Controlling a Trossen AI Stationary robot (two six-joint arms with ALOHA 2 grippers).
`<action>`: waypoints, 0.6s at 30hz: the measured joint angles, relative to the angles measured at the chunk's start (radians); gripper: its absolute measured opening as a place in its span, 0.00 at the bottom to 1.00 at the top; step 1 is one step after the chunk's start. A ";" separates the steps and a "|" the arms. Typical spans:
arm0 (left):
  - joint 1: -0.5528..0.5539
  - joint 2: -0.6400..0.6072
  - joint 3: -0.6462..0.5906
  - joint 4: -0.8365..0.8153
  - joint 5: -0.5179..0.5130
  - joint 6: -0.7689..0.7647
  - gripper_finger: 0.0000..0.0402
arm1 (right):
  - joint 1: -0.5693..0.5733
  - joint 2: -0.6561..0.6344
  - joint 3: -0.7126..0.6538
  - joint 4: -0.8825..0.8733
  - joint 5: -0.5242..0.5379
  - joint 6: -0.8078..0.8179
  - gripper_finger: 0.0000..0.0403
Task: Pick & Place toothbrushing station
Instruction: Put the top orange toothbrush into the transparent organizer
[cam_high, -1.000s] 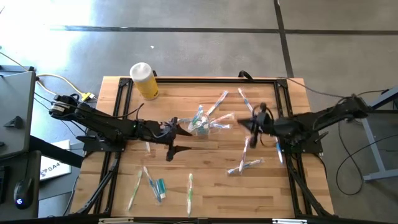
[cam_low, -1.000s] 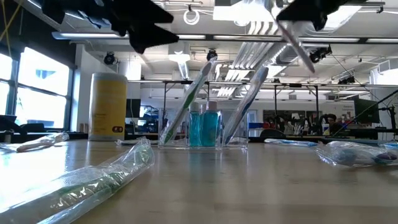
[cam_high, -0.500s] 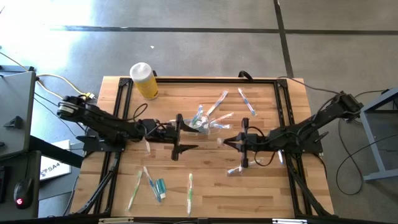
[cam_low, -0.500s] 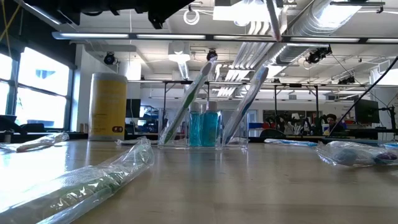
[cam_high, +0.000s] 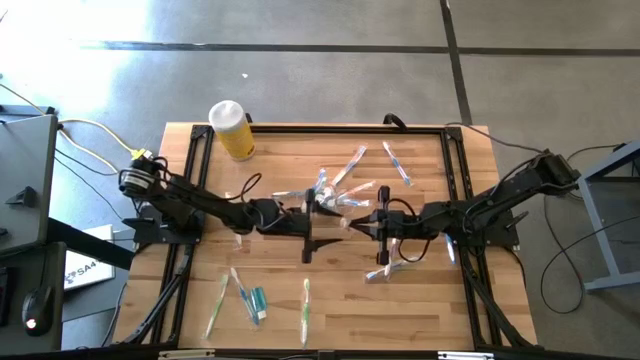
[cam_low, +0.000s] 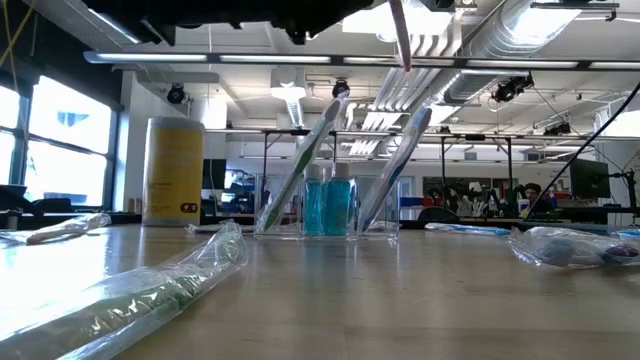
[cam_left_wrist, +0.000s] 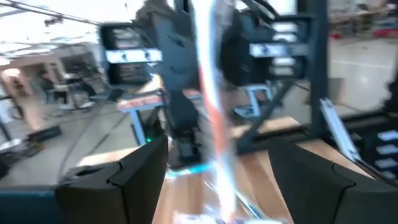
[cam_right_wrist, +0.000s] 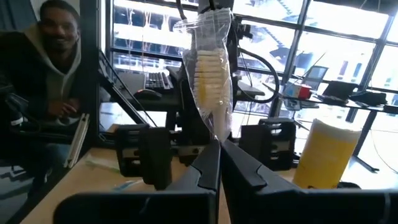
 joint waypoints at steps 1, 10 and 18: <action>0.000 0.003 0.008 -0.001 -0.015 0.000 0.68 | -0.001 0.000 0.000 0.005 -0.003 -0.002 0.01; 0.000 0.008 0.055 -0.023 -0.033 -0.001 0.68 | -0.001 0.000 0.000 0.005 0.011 -0.016 0.01; 0.001 0.008 0.064 -0.021 -0.062 -0.064 0.68 | -0.001 0.000 0.000 0.005 0.024 -0.027 0.01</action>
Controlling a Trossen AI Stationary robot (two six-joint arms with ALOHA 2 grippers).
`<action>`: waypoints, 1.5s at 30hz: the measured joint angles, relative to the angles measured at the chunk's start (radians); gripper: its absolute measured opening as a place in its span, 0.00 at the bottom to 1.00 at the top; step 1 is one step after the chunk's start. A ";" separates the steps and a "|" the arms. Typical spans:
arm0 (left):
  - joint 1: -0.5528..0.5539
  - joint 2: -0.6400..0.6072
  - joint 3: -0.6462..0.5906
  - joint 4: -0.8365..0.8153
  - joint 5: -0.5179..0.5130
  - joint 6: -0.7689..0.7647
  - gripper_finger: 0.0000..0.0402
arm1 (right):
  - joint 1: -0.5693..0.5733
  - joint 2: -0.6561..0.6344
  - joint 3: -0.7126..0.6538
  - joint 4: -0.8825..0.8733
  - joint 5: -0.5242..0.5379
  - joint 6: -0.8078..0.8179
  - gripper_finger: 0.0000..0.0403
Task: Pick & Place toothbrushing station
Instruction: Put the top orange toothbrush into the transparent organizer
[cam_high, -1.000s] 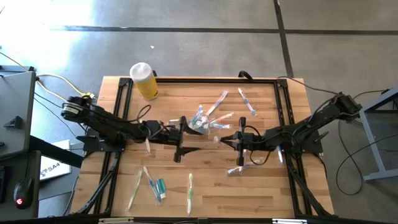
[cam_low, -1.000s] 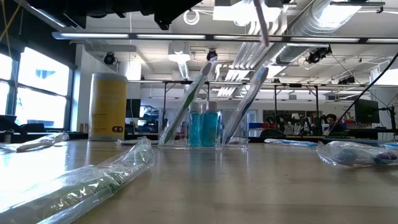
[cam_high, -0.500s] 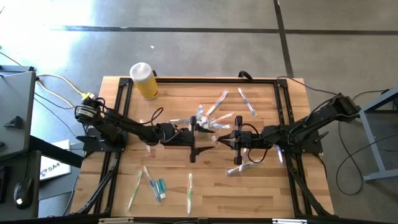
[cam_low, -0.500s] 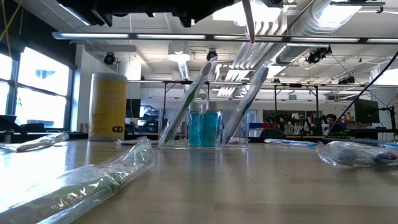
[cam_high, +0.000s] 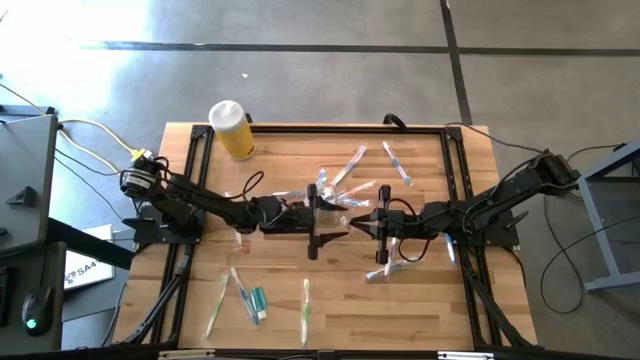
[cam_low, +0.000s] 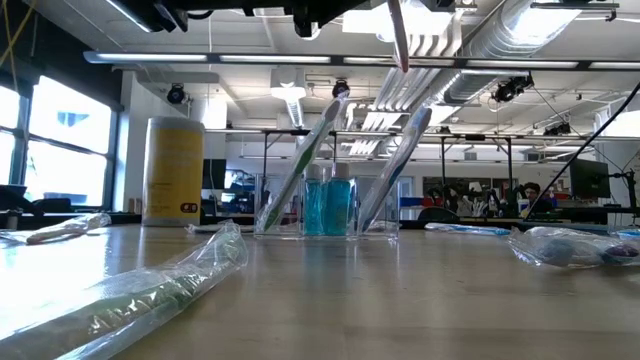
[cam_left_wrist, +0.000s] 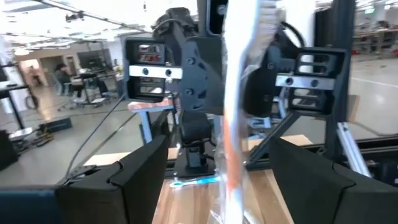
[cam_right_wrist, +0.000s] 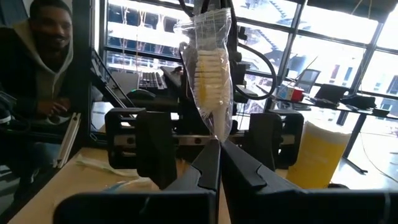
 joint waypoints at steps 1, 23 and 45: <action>0.000 0.000 0.000 0.002 -0.013 0.000 0.67 | 0.000 0.000 0.000 0.000 0.000 0.000 0.01; 0.000 0.000 0.000 0.014 -0.041 0.006 0.03 | -0.026 0.005 0.000 -0.032 -0.010 0.021 0.01; -0.001 -0.298 -0.010 -0.507 -0.071 -0.110 0.02 | 0.222 -0.131 0.001 -0.214 0.287 -0.052 0.62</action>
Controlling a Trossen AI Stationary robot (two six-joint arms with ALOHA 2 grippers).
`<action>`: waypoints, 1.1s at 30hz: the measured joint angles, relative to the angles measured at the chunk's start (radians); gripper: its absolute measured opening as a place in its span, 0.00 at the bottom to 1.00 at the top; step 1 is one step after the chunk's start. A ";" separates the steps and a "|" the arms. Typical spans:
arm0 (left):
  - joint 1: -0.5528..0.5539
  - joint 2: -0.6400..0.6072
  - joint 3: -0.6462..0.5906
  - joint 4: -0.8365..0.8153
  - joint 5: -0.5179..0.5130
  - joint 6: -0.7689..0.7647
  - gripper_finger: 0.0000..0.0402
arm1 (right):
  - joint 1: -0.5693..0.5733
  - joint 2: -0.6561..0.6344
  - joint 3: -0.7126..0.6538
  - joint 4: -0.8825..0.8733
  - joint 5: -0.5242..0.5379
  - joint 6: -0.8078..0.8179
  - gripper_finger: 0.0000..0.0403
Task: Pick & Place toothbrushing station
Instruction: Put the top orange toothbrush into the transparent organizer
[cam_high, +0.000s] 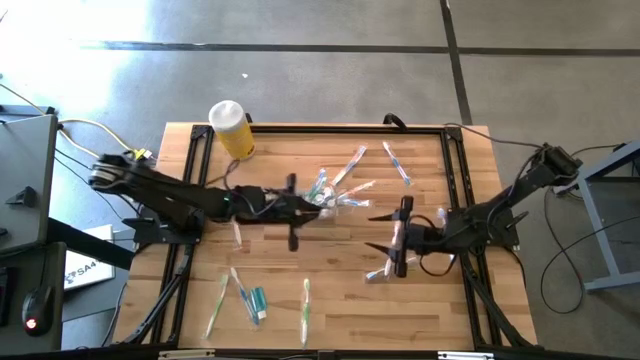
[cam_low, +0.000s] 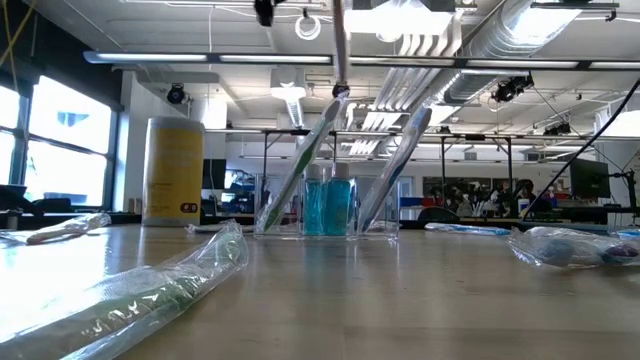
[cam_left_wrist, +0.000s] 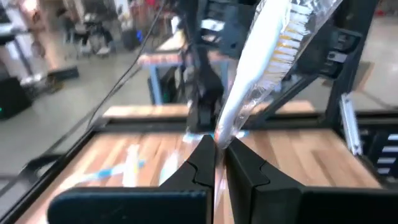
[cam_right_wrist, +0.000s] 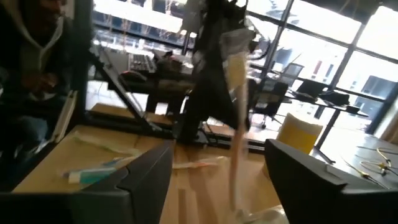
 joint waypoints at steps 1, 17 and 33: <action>0.002 -0.037 -0.008 -0.051 -0.025 -0.010 0.02 | 0.006 0.000 0.000 -0.015 0.000 0.000 0.63; 0.250 -0.228 -0.525 0.342 0.081 -0.228 0.02 | -0.041 0.005 -0.001 -0.090 -0.020 0.068 0.62; 0.258 0.101 -0.530 0.574 0.096 -0.248 0.02 | -0.149 0.005 -0.001 -0.109 -0.227 0.159 0.62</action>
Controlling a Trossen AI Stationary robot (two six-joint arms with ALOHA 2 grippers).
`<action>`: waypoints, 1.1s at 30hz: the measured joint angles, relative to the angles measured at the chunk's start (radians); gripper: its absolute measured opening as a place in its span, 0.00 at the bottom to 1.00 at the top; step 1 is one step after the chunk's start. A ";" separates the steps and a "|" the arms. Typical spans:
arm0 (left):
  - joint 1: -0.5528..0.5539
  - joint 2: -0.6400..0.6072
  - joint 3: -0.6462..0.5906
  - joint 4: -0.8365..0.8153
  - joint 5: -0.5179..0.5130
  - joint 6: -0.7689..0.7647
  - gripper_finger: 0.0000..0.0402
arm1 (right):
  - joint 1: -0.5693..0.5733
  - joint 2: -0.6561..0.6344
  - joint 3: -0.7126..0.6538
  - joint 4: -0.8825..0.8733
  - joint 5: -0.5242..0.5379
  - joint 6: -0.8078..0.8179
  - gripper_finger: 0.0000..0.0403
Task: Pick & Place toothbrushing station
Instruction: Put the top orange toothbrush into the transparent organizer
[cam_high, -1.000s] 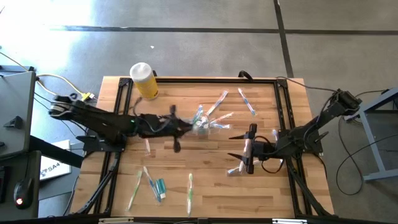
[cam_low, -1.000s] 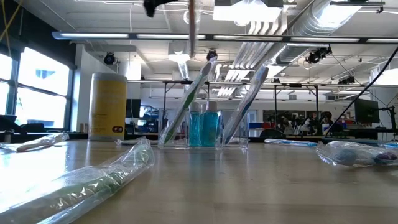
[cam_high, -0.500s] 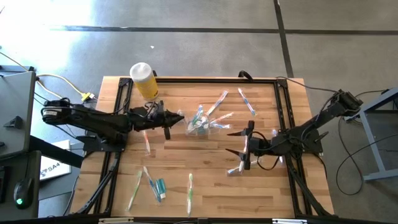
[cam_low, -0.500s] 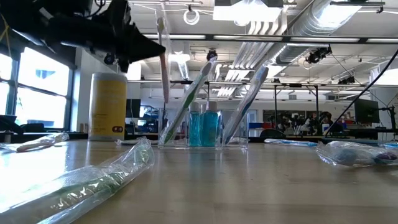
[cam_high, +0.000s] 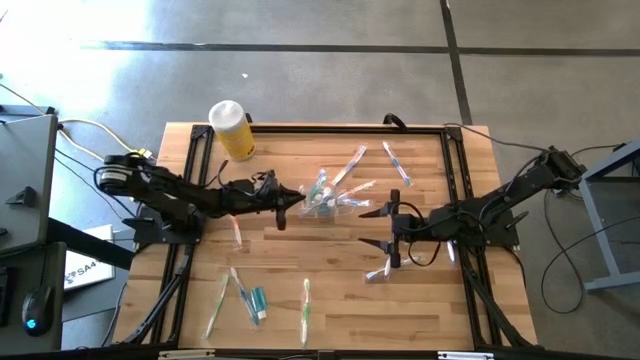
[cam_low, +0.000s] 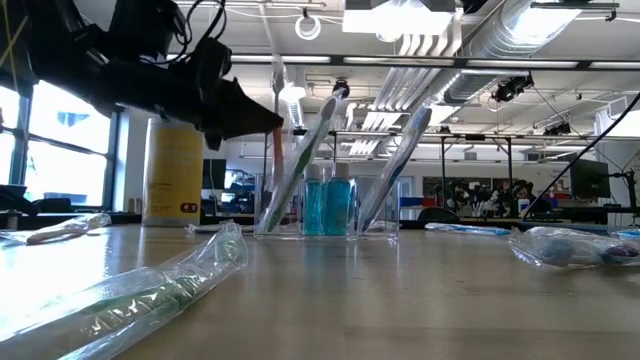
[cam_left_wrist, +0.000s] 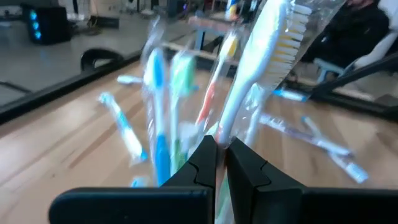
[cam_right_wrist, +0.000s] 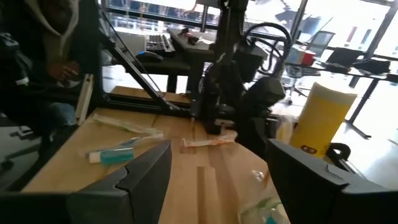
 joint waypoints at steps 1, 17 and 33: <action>0.005 0.012 0.000 -0.004 -0.002 -0.005 0.02 | -0.001 0.000 0.000 -0.002 -0.001 0.004 0.62; 0.032 0.038 0.002 -0.083 -0.065 -0.078 0.05 | -0.001 0.000 0.000 -0.039 -0.002 0.005 0.62; 0.030 0.042 0.023 -0.088 0.056 -0.078 0.10 | -0.001 0.000 0.000 -0.044 -0.001 0.003 0.62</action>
